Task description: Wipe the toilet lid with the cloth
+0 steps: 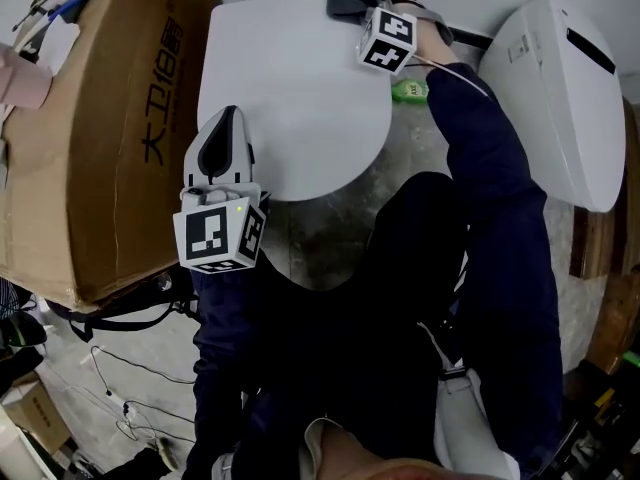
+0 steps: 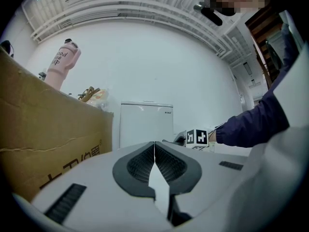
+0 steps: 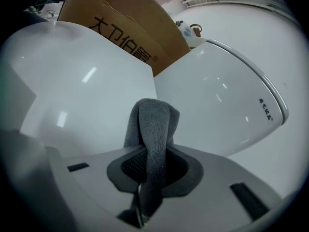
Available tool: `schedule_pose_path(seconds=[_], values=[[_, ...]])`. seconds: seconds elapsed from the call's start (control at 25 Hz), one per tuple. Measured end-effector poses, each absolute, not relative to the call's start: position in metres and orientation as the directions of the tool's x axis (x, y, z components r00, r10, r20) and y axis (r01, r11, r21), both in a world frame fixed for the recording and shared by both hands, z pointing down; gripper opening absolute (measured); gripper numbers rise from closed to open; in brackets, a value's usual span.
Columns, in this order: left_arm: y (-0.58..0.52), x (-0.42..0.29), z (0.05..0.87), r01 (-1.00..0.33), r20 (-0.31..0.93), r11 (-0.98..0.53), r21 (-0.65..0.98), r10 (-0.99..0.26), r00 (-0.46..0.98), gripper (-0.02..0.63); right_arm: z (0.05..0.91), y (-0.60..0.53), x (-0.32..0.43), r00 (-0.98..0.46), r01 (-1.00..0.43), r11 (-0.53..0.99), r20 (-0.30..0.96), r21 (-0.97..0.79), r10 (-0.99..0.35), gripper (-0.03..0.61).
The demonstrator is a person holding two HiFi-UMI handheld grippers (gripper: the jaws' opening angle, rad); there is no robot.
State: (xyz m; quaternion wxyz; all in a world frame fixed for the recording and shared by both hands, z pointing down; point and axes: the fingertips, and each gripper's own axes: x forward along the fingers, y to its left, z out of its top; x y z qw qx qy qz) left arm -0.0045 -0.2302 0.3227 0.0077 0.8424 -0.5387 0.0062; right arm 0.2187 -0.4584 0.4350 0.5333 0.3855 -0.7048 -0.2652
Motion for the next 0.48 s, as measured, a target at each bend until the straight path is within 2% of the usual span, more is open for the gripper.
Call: schedule_pose_path(seconds=[0.48], values=[[-0.215, -0.015, 0.319, -0.873, -0.005, -0.486, 0.036, -0.874, 0.486, 0.017, 0.452, -0.352, 0.206, -0.13, -0.248, 0.643, 0.632, 0.725, -0.764, 0.063]])
